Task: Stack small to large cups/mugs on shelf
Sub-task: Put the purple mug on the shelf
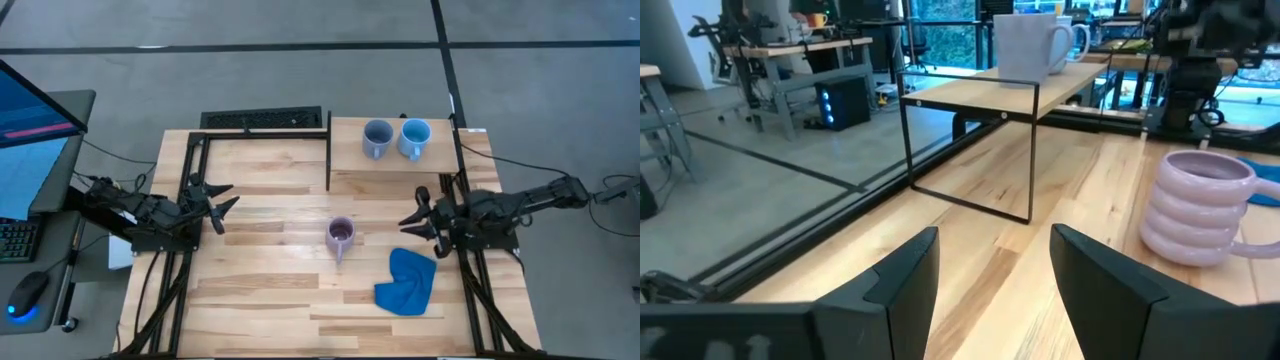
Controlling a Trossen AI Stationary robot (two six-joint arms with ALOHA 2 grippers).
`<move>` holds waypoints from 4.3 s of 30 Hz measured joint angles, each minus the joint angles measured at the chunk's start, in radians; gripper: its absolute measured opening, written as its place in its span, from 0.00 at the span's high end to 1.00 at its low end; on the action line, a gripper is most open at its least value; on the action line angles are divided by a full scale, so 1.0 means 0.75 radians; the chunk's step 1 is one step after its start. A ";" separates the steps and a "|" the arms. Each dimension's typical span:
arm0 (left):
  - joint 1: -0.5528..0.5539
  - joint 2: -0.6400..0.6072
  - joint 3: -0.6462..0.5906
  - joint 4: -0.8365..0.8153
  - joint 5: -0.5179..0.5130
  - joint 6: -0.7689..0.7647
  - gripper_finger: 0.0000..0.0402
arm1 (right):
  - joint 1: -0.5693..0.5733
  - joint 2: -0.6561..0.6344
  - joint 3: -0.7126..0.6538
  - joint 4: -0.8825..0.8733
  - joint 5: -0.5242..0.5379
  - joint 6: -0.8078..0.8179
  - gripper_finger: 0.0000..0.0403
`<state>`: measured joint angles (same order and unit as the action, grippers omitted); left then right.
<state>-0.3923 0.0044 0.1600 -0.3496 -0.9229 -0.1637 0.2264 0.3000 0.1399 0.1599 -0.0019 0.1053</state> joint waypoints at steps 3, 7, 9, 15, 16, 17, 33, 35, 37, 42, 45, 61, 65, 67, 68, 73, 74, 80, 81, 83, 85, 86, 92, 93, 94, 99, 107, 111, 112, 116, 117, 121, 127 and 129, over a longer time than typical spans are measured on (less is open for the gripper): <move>0.000 0.000 0.000 0.000 0.000 0.008 0.54 | 0.004 0.006 0.147 -0.152 0.000 -0.008 0.75; 0.000 0.000 0.000 0.000 0.000 0.011 0.54 | 0.001 0.088 0.375 -0.434 0.001 -0.012 0.75; 0.000 0.000 0.000 0.000 0.000 0.012 0.54 | 0.001 0.160 0.490 -0.515 0.001 -0.016 0.75; 0.000 0.000 0.000 0.000 0.000 0.012 0.54 | 0.001 0.399 0.825 -0.694 0.002 -0.045 0.75; 0.000 0.000 0.000 0.000 0.000 0.012 0.54 | 0.001 0.441 0.883 -0.737 0.002 -0.044 0.75; 0.000 0.000 0.000 0.000 0.000 0.012 0.54 | 0.001 0.485 0.939 -0.779 0.002 -0.036 0.75; 0.000 0.000 0.001 -0.001 0.000 0.012 0.54 | -0.026 1.051 1.521 -0.903 -0.012 0.006 0.75; 0.000 0.000 0.001 -0.001 0.000 0.012 0.54 | -0.033 1.093 1.544 -0.904 -0.010 -0.069 0.75; 0.000 0.000 0.001 -0.002 0.000 0.012 0.54 | -0.042 1.128 1.561 -0.904 -0.011 -0.178 0.75; 0.001 0.000 0.001 -0.003 0.000 0.013 0.54 | -0.045 1.191 1.576 -0.903 -0.011 -0.336 0.75; 0.000 0.000 0.001 -0.004 0.000 0.013 0.54 | -0.045 1.212 1.576 -0.903 -0.011 -0.346 0.73; 0.001 0.000 0.001 -0.006 0.001 0.013 0.54 | -0.128 1.218 1.577 -0.980 0.004 -0.130 0.38; 0.001 0.000 0.001 -0.007 0.000 0.013 0.54 | -0.128 1.226 1.577 -0.972 0.003 -0.063 0.38; 0.001 0.000 0.001 -0.006 0.000 0.013 0.54 | -0.131 1.227 1.577 -0.976 0.003 -0.011 0.38; 0.001 0.000 0.001 -0.006 0.001 0.013 0.54 | -0.136 1.233 1.578 -0.985 0.004 -0.004 0.38; 0.001 0.001 0.001 -0.006 0.001 0.013 0.54 | -0.171 1.265 1.579 -1.137 0.004 -0.010 0.38; 0.001 0.001 0.001 -0.006 0.001 0.013 0.54 | -0.180 1.279 1.580 -1.164 0.005 -0.008 0.38; 0.001 0.001 0.001 -0.007 0.000 0.014 0.54 | -0.249 1.396 1.577 -1.220 0.009 0.004 0.38; 0.000 0.001 0.001 -0.010 0.001 0.014 0.54 | -0.263 1.418 1.577 -1.213 0.009 0.004 0.38; 0.001 0.001 0.001 -0.010 0.000 0.014 0.54 | -0.292 1.465 1.578 -1.214 0.009 0.004 0.38; 0.001 0.001 0.001 -0.011 0.001 0.014 0.54 | -0.315 1.511 1.577 -1.217 0.009 0.002 0.38; 0.000 0.001 0.001 -0.012 0.000 0.014 0.54 | -0.323 1.532 1.577 -1.217 0.009 0.002 0.38; 0.001 0.001 0.001 -0.014 0.001 0.014 0.54 | -0.350 1.648 1.577 -1.261 0.009 -0.011 0.38; 0.001 0.001 0.001 -0.014 0.000 0.014 0.54 | -0.350 1.666 1.577 -1.274 0.009 -0.011 0.38; 0.001 0.001 0.001 -0.014 0.001 0.014 0.54 | -0.349 1.685 1.577 -1.291 0.009 -0.011 0.38; 0.001 0.001 0.001 -0.014 0.001 0.014 0.54 | -0.333 1.763 1.577 -1.299 0.005 -0.010 0.38; 0.001 0.001 0.001 -0.014 0.001 0.014 0.54 | -0.291 1.882 1.577 -1.273 0.000 -0.011 0.38; 0.001 0.001 0.001 -0.014 0.001 0.014 0.54 | -0.284 1.937 1.577 -1.249 0.001 -0.011 0.38; 0.001 0.001 0.001 -0.014 0.001 0.014 0.54 | -0.284 1.951 1.577 -1.245 0.001 -0.011 0.38; 0.001 0.001 0.001 -0.014 0.001 0.014 0.54 | -0.286 1.984 1.577 -1.242 0.001 -0.011 0.38; 0.000 0.001 0.001 -0.014 0.001 0.014 0.54 | -0.287 1.986 1.577 -1.245 0.001 -0.011 0.38; 0.001 0.001 0.001 -0.015 0.001 0.014 0.54 | -0.287 1.986 1.577 -1.240 0.002 -0.011 0.40; 0.000 0.001 0.001 -0.015 0.001 0.013 0.54 | -0.287 1.986 1.577 -1.239 0.002 -0.017 0.54; 0.000 0.001 0.001 -0.015 0.001 0.013 0.54 | -0.287 1.986 1.577 -1.239 0.002 -0.040 0.61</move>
<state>-0.3920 0.0048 0.1608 -0.3607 -0.9218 -0.1539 0.0109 1.7893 1.3224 -0.7696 -0.0002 0.0755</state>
